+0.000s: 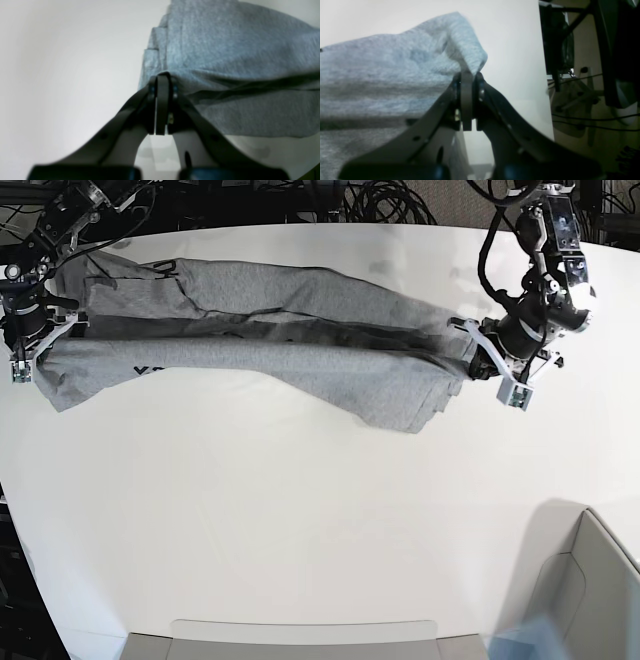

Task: Fold the T-shirt properly
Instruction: 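Grasp the hem corners with both grippers and fold toward the collar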

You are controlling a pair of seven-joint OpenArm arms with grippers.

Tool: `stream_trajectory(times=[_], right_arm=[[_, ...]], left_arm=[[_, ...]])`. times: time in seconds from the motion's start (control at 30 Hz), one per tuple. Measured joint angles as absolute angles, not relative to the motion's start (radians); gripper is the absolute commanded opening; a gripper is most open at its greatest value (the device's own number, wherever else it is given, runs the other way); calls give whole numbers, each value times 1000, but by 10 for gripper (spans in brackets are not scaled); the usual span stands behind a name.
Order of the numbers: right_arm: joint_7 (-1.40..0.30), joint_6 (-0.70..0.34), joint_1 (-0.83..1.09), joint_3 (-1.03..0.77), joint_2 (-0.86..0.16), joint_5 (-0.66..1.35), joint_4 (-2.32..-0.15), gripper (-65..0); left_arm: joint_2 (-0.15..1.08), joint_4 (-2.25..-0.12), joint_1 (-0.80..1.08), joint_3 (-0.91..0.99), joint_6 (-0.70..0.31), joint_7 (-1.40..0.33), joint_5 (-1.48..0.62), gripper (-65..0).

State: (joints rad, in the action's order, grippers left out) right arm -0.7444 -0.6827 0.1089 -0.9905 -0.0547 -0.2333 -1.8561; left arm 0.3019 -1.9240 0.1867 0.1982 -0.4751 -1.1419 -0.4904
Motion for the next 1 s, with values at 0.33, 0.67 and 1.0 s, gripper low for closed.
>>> stream_trajectory(times=[0.33,0.67,1.0], right_arm=[[-737,-683,221,-987,-42,-250,-1861,-650],[-736,-683,263,-945,-46,-252,-1861,-477],[-739,-683,212,-1017,-44,-245,-1866,-342]], left_arm=[[302,-1922,261,192,-475,-1129,-489,-650],[302,-1929,317,196,-472,-1152,-480,-481],[299,-2003,330,307,-472,-1144,-481,-518]])
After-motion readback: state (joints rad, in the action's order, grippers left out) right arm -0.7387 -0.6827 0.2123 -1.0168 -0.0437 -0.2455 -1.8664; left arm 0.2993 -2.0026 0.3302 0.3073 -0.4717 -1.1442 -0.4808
